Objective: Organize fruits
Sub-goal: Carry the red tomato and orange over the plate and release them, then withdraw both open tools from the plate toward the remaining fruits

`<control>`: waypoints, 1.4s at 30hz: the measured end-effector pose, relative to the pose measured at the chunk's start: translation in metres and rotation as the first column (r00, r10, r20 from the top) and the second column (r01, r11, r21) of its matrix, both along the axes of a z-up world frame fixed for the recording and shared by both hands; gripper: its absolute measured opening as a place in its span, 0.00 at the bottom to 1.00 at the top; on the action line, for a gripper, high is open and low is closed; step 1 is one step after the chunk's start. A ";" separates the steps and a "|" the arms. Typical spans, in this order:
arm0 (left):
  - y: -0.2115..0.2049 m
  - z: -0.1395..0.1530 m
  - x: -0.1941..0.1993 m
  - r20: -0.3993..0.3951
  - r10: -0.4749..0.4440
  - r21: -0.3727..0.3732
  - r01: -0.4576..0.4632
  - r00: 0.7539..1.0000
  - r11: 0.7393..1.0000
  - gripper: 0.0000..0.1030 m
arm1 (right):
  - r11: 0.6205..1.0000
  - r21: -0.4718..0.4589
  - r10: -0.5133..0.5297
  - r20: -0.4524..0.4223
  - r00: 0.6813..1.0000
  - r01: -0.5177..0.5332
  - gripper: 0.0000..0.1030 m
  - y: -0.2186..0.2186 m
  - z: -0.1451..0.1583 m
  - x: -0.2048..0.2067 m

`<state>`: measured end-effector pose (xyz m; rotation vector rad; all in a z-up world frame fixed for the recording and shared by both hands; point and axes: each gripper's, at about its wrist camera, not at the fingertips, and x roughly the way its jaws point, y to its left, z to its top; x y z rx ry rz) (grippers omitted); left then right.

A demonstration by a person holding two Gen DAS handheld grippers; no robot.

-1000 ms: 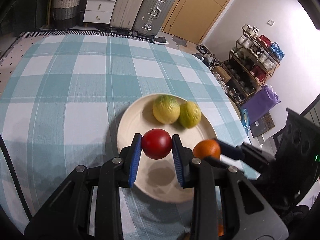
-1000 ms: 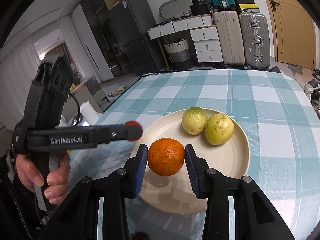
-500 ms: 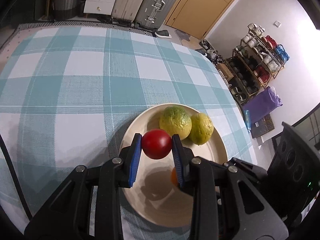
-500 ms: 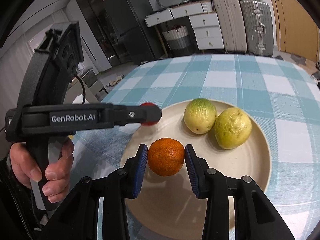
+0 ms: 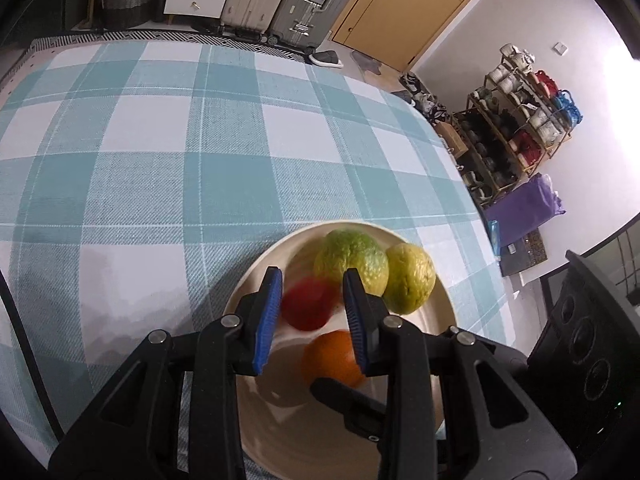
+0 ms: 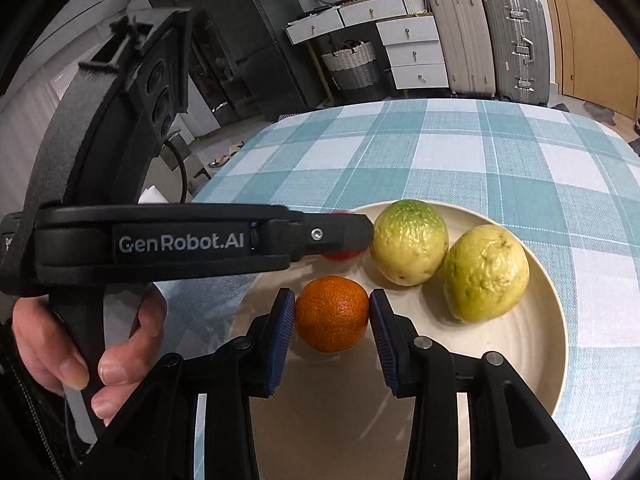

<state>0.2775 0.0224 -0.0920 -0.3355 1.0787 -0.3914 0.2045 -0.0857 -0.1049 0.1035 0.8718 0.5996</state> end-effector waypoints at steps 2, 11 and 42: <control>0.001 0.002 0.001 -0.001 0.010 -0.003 -0.010 1.000 1.000 0.38 | 1.000 0.011 -0.003 0.006 1.000 0.003 0.49 0.000 0.001 0.001; 0.011 0.025 -0.024 0.023 0.062 0.023 -0.062 0.998 0.998 0.58 | 0.994 0.104 -0.037 0.030 0.999 0.034 0.79 -0.023 0.015 -0.025; 0.017 0.067 -0.197 0.196 0.169 0.217 -0.211 0.966 0.953 0.80 | 0.995 0.035 -0.099 0.237 0.967 0.094 1.00 -0.058 0.057 -0.134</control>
